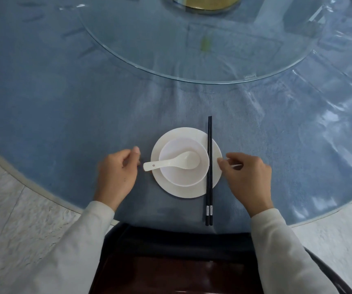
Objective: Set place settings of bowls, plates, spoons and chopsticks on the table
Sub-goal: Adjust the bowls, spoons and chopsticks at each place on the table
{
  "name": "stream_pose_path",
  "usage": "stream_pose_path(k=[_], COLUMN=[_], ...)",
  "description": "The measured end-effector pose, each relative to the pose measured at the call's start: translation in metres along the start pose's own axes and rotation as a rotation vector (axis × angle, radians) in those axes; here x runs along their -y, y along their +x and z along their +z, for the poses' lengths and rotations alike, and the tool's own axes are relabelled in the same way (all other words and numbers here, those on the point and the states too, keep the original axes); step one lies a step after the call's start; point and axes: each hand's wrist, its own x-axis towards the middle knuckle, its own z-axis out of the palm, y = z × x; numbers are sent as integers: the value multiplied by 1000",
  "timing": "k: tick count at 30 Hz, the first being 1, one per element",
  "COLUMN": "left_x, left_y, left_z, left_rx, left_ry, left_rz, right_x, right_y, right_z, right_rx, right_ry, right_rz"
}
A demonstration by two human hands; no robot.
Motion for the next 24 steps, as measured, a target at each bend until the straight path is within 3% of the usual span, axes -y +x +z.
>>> stream_pose_path(k=[3, 7, 12, 24], left_x=[-30, -62, -64, -59], left_y=[-10, -25, -28, -7], left_z=[-11, -3, 17, 21], left_rx=[-186, 85, 266, 349], left_ry=[14, 288, 532, 489], left_rz=[233, 475, 551, 647], right_x=[11, 20, 20, 21], right_y=[-5, -9, -12, -14], right_z=[5, 16, 15, 12], right_rx=[-52, -34, 13, 85], right_ry=[-43, -140, -148, -247], right_rz=[-66, -94, -67, -69])
